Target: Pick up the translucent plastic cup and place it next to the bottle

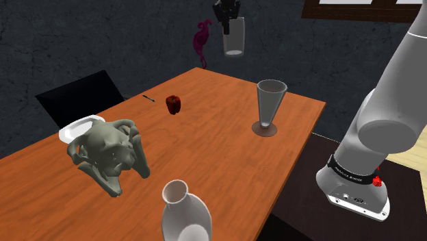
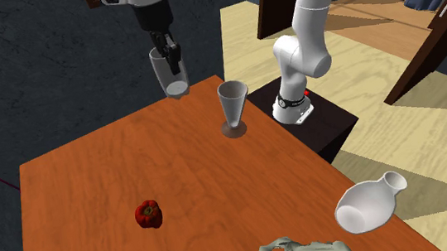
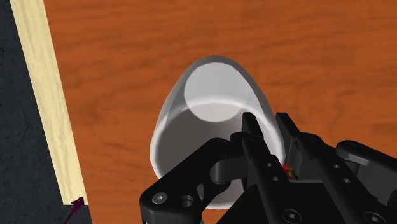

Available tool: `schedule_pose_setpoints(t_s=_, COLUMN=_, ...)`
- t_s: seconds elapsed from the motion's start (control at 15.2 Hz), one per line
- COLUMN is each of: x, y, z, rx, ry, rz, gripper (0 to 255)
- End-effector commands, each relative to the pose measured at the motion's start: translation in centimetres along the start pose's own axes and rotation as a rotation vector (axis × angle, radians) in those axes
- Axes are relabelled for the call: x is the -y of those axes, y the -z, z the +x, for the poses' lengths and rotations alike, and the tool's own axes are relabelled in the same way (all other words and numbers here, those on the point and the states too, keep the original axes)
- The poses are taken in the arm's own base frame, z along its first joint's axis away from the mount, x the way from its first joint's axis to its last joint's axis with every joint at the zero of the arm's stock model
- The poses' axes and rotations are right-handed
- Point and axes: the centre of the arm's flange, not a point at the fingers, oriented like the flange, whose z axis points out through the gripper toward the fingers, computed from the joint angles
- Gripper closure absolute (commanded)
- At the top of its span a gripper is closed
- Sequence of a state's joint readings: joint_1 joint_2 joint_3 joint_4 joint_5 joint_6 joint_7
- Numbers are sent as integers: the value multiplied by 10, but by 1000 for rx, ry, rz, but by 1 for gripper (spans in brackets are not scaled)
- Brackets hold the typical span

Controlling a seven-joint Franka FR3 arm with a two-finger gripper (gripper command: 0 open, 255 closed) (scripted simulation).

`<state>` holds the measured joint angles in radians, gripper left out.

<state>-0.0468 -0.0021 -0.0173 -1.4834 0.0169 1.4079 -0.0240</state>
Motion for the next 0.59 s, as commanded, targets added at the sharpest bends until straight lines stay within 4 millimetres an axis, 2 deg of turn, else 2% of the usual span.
schedule_pose_setpoints(t_s=0.0, x=-1, y=11, z=-1, rx=0, ry=0, rz=0, gripper=255)
schedule_pose_setpoints(t_s=0.4, x=-1, y=40, z=-4, rx=0, ry=0, rz=0, gripper=255)
schedule_pose_setpoints(t_s=0.53, x=21, y=38, z=-19, rx=0, ry=0, rz=0, gripper=255)
